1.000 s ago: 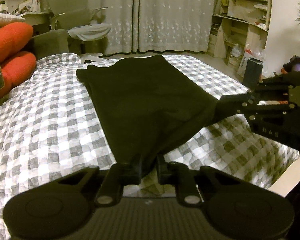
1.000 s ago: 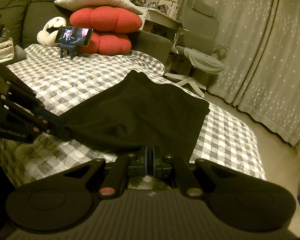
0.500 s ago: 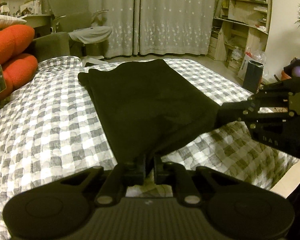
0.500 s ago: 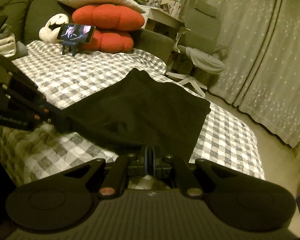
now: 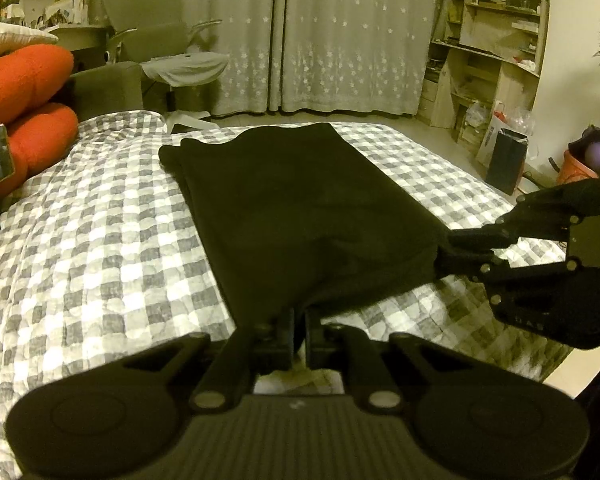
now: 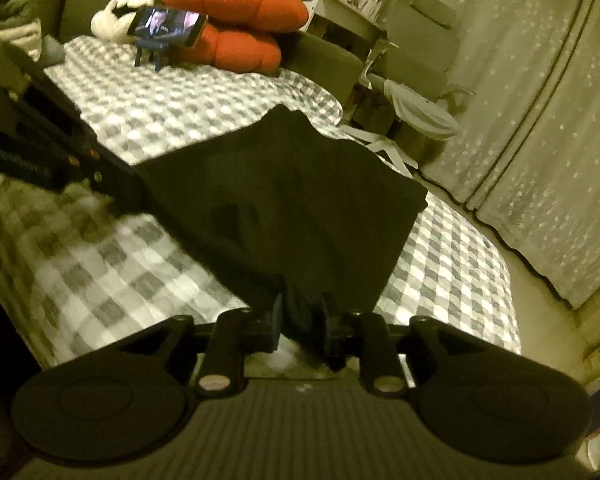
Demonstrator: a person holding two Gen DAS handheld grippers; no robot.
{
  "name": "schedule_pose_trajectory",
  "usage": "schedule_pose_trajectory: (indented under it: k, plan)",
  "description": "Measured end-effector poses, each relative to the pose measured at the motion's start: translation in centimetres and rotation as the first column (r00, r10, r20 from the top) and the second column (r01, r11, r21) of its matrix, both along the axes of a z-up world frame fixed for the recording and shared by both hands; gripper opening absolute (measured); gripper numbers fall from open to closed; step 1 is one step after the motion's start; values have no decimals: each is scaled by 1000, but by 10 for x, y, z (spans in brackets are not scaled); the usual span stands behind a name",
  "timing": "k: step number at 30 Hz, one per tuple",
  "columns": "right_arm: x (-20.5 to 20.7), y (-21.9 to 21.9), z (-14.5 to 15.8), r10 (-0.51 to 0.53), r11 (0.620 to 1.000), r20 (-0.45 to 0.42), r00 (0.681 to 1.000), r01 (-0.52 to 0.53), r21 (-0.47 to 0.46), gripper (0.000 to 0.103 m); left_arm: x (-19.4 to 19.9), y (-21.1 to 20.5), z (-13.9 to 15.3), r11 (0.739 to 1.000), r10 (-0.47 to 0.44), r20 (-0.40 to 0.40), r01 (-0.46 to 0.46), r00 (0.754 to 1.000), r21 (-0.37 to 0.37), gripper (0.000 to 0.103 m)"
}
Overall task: Fold clothes
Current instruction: 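Hold the garment end with both grippers and stretch it taut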
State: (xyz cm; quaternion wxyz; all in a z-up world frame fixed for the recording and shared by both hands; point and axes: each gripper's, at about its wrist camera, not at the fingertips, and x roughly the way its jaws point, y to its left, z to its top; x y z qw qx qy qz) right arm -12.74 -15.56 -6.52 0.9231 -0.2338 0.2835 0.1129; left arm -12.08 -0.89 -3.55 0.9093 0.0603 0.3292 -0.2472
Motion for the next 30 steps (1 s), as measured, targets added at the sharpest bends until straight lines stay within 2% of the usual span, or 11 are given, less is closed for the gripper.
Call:
schedule_pose_trajectory:
  k: [4,6,9,30]
  plan:
    - [-2,-4,0,7,1000,-13,1000,-7,-1,21,0,0,0,1000,0,0,0,1000,1,5]
    - [-3,-4,-2,12,1000,-10,1000,-13,-14,15,0,0,0,1000,0,0,0,1000,1,5]
    - [-3,-3,-2,9,999,7,1000,-9,-34,11,0,0,0,1000,0,0,0,1000,1,5]
    - [-2,-8,3,-22,999,16,1000,22,-27,10,0,1,-1,1000,2,-7,-2,1000,-3,5]
